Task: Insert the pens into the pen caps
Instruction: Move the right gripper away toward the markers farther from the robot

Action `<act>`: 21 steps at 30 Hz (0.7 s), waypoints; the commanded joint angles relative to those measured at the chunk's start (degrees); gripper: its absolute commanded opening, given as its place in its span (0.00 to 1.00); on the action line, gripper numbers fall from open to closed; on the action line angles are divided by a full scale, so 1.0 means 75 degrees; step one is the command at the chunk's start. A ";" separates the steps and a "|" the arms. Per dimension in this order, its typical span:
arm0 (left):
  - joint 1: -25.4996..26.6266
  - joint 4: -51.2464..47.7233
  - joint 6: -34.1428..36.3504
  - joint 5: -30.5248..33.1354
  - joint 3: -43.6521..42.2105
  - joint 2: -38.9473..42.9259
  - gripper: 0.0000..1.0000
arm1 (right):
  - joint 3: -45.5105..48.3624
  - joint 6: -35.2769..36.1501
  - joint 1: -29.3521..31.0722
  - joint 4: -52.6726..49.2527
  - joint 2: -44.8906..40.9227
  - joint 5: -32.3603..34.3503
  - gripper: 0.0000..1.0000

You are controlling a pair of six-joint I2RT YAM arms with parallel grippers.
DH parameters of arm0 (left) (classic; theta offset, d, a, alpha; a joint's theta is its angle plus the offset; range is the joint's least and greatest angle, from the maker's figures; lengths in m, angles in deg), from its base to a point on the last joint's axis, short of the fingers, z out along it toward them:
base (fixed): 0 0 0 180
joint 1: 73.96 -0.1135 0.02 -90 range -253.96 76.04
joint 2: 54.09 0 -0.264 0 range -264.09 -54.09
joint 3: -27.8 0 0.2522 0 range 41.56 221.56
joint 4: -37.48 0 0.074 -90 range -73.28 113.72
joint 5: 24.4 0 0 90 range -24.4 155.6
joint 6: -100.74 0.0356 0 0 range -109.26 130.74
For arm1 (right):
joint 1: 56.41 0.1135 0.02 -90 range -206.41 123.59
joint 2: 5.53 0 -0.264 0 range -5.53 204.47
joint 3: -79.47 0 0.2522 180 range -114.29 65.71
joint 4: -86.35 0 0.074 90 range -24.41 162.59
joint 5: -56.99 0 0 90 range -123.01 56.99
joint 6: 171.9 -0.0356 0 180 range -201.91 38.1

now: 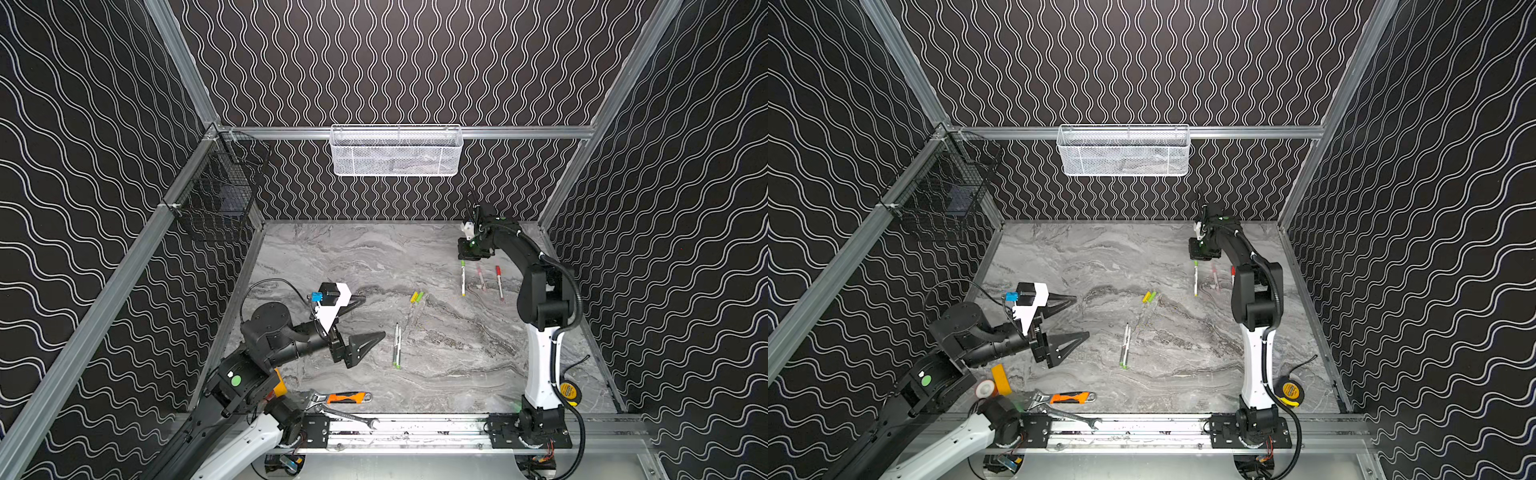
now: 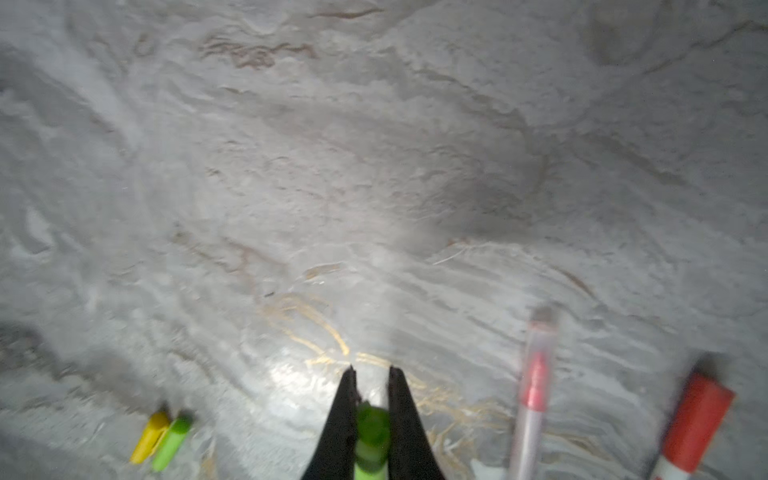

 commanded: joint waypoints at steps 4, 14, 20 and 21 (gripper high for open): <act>-0.0004 0.0182 0.0117 -0.0038 -0.0008 -0.0166 0.99 | -0.0962 0.0198 -0.0358 -0.0556 0.0859 0.0018 0.00; -0.0004 0.0242 0.0098 0.0096 -0.0097 -0.0109 0.98 | -0.1153 0.0152 -0.0435 -0.0263 0.1043 0.0278 0.36; -0.0004 0.0242 0.0105 0.0057 -0.0100 -0.0149 0.99 | -0.0514 0.0168 -0.0338 0.0141 0.0416 0.0119 0.44; -0.0004 0.0254 0.0115 0.0061 -0.0098 -0.0147 0.99 | -0.0272 0.0175 -0.0296 0.0241 0.0249 -0.0026 0.44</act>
